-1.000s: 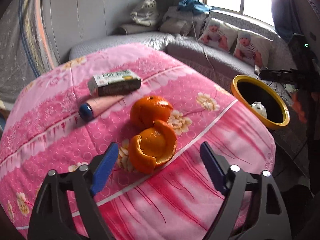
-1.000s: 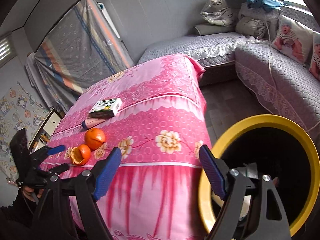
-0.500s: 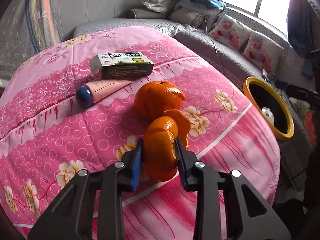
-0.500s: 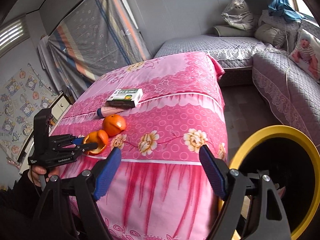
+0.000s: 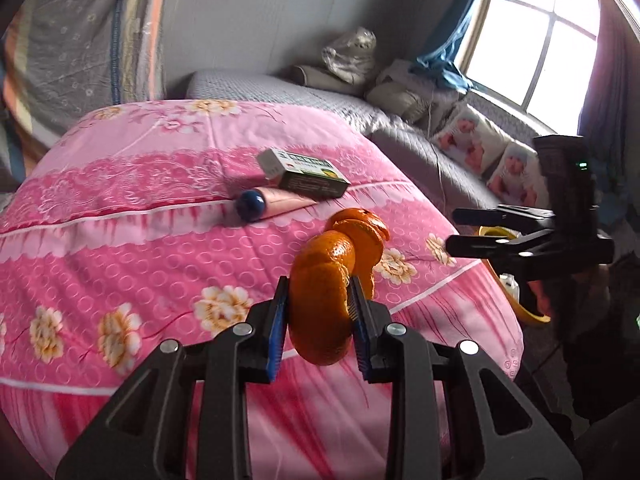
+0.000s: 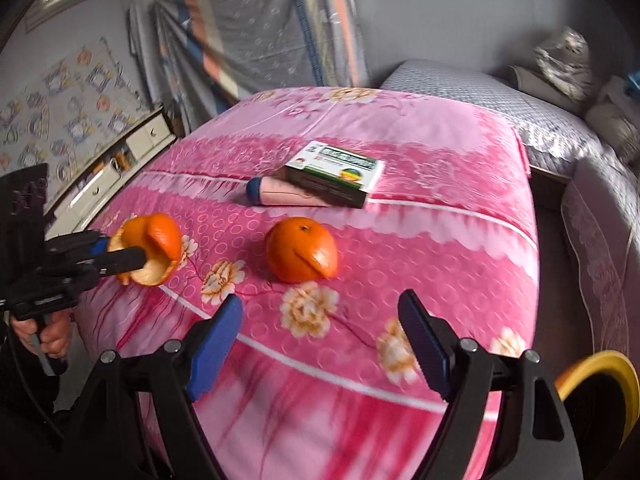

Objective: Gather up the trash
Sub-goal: 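Grasp the whole orange on the bed with the right tool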

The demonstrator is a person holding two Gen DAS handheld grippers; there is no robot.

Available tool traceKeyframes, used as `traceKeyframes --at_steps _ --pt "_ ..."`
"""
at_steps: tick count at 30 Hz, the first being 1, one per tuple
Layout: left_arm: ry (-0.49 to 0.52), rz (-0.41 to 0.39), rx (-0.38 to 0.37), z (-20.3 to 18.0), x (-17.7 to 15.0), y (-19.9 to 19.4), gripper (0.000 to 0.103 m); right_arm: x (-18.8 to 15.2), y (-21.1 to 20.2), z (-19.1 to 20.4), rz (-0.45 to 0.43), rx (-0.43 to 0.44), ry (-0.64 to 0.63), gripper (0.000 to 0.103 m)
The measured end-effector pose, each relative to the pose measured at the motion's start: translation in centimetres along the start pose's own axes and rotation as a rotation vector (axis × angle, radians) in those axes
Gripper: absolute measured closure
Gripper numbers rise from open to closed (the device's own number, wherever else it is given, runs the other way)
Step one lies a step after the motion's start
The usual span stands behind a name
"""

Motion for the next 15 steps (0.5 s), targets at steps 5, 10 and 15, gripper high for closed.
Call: traceKeyframes --at_steps 5,10,15 --pt "-0.035 -0.035 0.012 1.5 -0.8 -1.7 0.076 3.0 3.5 1.9 0.045 -0.042 -0.057 0.026" --pt "-0.075 -0.057 0.006 2.8 -1.1 -2.4 0.076 4.7 6.8 2.2 0.085 -0.064 -0.055 0.027" --pt "-0.084 -0.071 0.001 3.4 -1.2 -2.9 0.076 5.4 8.8 1.6 0.116 -0.066 -0.029 0.038"
Point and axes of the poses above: each gripper's, at about its wrist camera, not at the fingertips, and y roughly the way its jaws point, z to its left, x to its top, the point moved 8 cm from there along y, roughly the way its jaws point, and after that the axes turned 15 degrees about z, right-handed, at the moved point
